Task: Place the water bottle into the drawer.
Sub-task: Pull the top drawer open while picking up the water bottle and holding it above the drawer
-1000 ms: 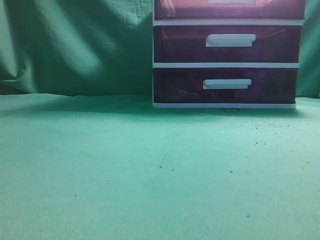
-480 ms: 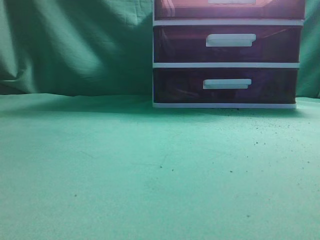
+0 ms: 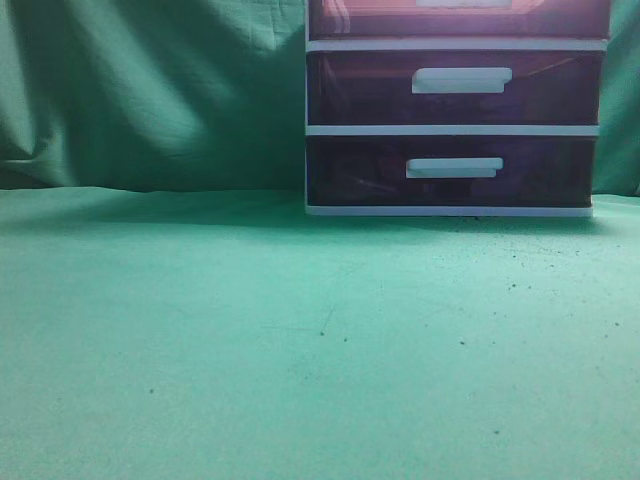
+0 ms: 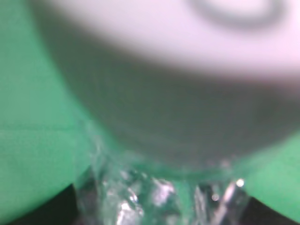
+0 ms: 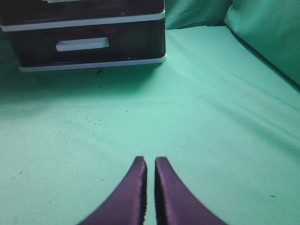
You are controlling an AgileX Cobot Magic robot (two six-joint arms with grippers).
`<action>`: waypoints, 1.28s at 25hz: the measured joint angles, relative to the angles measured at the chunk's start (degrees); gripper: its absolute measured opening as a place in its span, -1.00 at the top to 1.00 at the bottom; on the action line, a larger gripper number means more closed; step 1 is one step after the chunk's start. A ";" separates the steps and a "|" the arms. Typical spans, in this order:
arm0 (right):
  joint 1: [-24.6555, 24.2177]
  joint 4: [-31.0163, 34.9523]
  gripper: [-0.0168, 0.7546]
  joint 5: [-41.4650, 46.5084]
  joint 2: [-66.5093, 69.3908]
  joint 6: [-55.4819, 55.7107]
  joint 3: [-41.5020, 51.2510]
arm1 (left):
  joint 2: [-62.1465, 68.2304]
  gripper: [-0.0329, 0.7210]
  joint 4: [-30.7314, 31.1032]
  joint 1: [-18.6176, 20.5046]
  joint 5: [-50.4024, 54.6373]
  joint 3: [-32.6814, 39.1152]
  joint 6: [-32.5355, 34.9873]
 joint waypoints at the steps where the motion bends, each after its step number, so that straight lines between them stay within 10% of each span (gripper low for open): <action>1: 0.00 0.00 0.83 0.00 0.00 0.00 0.00 | -0.92 0.12 0.77 0.00 0.00 0.00 -0.10; 9: 0.00 0.00 0.83 0.00 0.00 0.00 0.00 | -14.62 0.12 8.18 -2.95 5.94 0.00 -3.69; 16: 0.00 0.32 0.83 -0.81 0.00 0.10 0.00 | -27.86 0.12 8.23 -17.06 15.55 0.00 -4.01; 25: 0.00 3.76 0.83 -34.26 -0.09 0.20 -1.23 | -34.39 0.12 5.38 -36.03 37.88 -7.94 -4.11; 32: 0.00 3.63 0.83 -11.21 11.45 -2.81 -19.15 | -34.21 0.12 5.00 -41.15 42.05 -8.78 -4.11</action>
